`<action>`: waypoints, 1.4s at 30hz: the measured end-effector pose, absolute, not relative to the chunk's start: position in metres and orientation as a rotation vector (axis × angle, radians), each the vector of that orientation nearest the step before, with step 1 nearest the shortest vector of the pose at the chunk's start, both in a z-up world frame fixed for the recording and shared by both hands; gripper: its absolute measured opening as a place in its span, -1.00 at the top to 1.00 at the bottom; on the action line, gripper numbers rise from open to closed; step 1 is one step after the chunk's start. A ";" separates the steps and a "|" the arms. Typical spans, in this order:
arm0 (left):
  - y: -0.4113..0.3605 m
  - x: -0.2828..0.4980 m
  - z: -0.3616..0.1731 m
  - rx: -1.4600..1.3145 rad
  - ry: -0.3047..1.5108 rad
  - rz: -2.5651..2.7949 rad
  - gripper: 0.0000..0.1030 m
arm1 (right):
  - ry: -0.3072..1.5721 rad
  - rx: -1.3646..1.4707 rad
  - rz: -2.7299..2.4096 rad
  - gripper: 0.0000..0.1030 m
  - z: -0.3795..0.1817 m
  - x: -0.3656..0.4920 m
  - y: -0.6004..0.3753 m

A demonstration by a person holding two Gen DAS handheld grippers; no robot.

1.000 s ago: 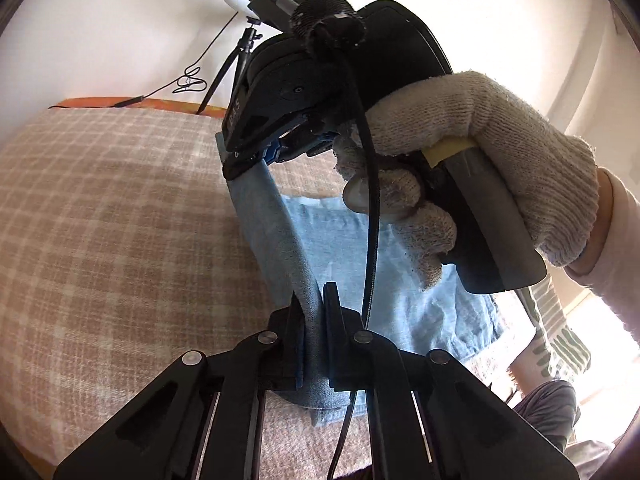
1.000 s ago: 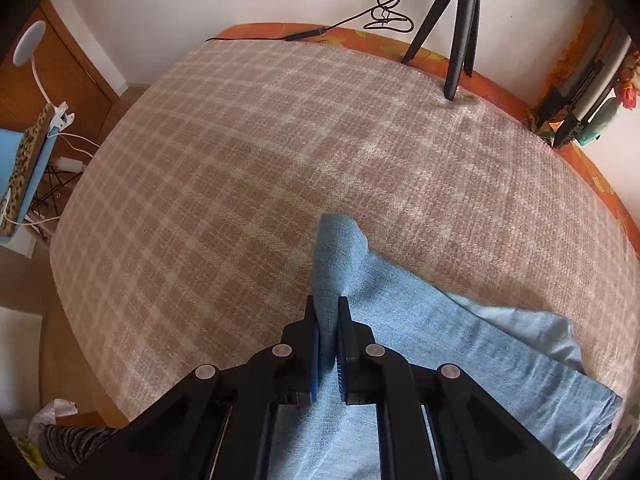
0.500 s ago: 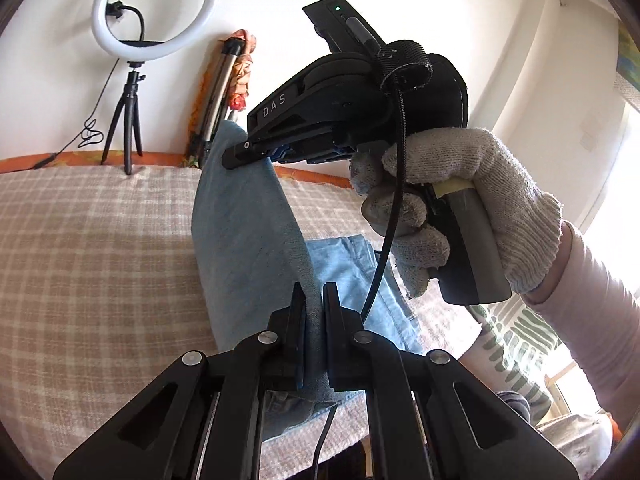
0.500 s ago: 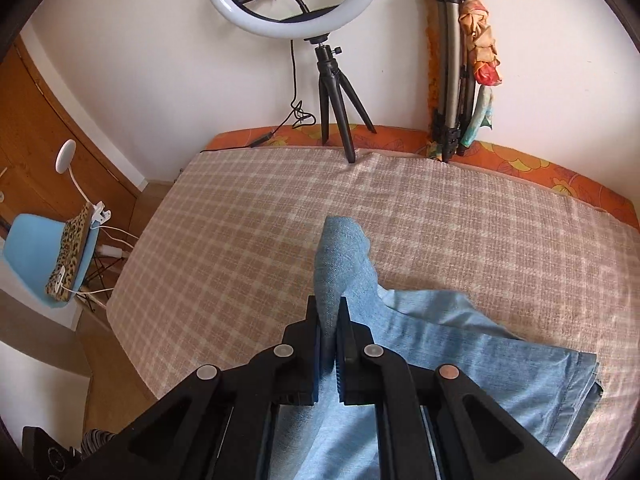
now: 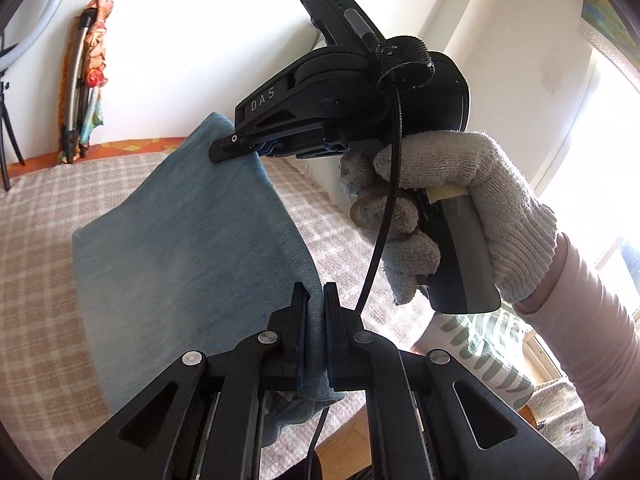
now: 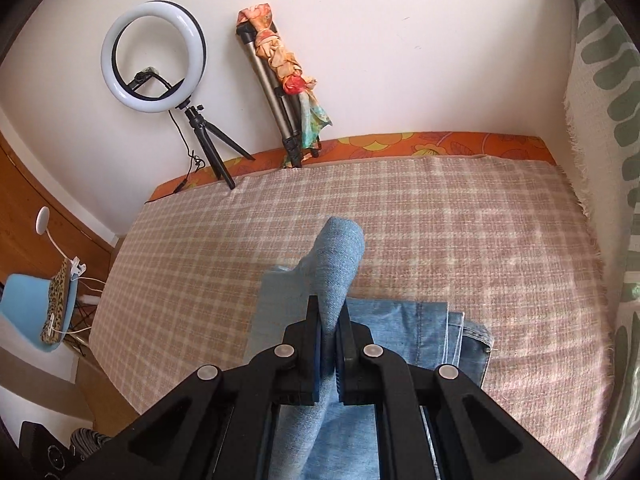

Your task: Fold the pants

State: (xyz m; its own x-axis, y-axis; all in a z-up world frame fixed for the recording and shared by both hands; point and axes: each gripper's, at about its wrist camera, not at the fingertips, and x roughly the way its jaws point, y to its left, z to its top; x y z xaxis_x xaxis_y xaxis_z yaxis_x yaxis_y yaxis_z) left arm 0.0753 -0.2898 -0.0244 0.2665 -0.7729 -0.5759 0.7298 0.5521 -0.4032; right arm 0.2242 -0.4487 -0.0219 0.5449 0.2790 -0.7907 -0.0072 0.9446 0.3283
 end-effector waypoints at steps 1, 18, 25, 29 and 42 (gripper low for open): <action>-0.299 0.076 -0.028 -0.053 0.826 -1.022 0.89 | 0.983 0.318 0.166 0.95 -0.029 0.223 -0.459; -0.388 0.087 -0.092 0.106 0.939 -1.022 0.89 | 0.965 0.505 0.145 0.95 -0.129 0.203 -0.558; -0.385 0.074 -0.091 0.154 0.969 -1.048 0.78 | 0.981 0.440 0.142 0.95 -0.139 0.220 -0.555; -0.366 0.069 -0.082 0.173 0.947 -1.038 0.78 | 0.981 0.382 0.134 0.95 -0.140 0.229 -0.553; -0.268 0.097 -0.070 0.181 0.883 -0.804 0.77 | 0.802 0.139 -0.057 0.21 -0.074 0.137 -0.506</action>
State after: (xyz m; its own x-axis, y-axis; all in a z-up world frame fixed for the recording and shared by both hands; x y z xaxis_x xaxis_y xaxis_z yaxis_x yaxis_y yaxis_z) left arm 0.0967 -0.2679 -0.0699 0.3696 -0.5520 -0.7475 0.6933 0.6994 -0.1737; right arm 0.1368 -0.5056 -0.0742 0.6941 0.0019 -0.7199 0.1033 0.9894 0.1022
